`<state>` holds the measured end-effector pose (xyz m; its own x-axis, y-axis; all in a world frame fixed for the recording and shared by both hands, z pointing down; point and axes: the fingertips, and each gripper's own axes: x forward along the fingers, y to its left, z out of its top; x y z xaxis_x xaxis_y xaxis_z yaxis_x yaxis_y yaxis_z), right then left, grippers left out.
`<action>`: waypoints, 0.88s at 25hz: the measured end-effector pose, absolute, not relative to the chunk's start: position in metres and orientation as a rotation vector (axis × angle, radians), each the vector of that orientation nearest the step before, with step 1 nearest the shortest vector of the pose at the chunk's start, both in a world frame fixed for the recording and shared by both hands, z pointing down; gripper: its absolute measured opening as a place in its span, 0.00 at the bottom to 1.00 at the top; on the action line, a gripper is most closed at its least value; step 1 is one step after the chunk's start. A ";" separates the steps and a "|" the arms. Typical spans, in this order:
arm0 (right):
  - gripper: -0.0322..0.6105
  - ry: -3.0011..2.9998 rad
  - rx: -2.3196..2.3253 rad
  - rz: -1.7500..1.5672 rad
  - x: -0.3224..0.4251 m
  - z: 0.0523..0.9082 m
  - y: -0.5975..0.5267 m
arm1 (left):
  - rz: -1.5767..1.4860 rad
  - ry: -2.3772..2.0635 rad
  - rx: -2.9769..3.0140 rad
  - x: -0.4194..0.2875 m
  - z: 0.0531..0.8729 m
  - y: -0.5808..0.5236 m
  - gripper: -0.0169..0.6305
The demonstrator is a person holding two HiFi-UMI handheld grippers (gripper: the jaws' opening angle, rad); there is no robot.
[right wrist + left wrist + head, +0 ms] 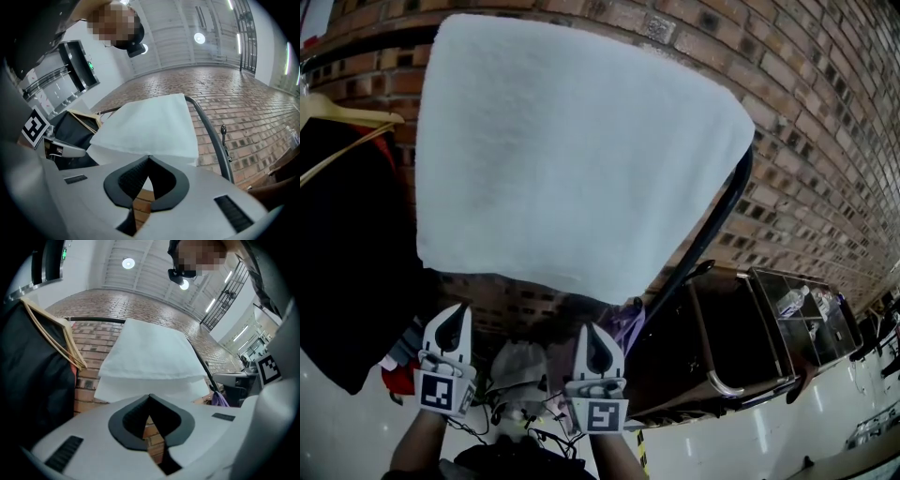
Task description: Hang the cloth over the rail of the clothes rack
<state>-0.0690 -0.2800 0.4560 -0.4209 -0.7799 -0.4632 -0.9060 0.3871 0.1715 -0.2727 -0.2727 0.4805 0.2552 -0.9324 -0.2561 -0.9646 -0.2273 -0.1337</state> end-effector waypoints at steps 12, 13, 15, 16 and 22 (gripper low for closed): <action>0.07 2.690 -1.419 0.363 -0.107 0.511 -0.314 | 0.044 1.805 -2.425 -0.242 0.518 -0.291 0.05; 0.07 2.701 -1.419 0.355 -0.107 0.514 -0.315 | 0.020 1.820 -2.433 -0.241 0.522 -0.293 0.05; 0.07 2.714 -1.418 0.343 -0.108 0.516 -0.315 | -0.016 1.846 -2.450 -0.242 0.529 -0.297 0.05; 0.07 2.719 -1.419 0.340 -0.108 0.517 -0.316 | -0.017 1.855 -2.457 -0.242 0.529 -0.298 0.05; 0.07 2.746 -1.430 0.358 -0.112 0.520 -0.329 | -0.094 1.870 -2.451 -0.248 0.541 -0.314 0.05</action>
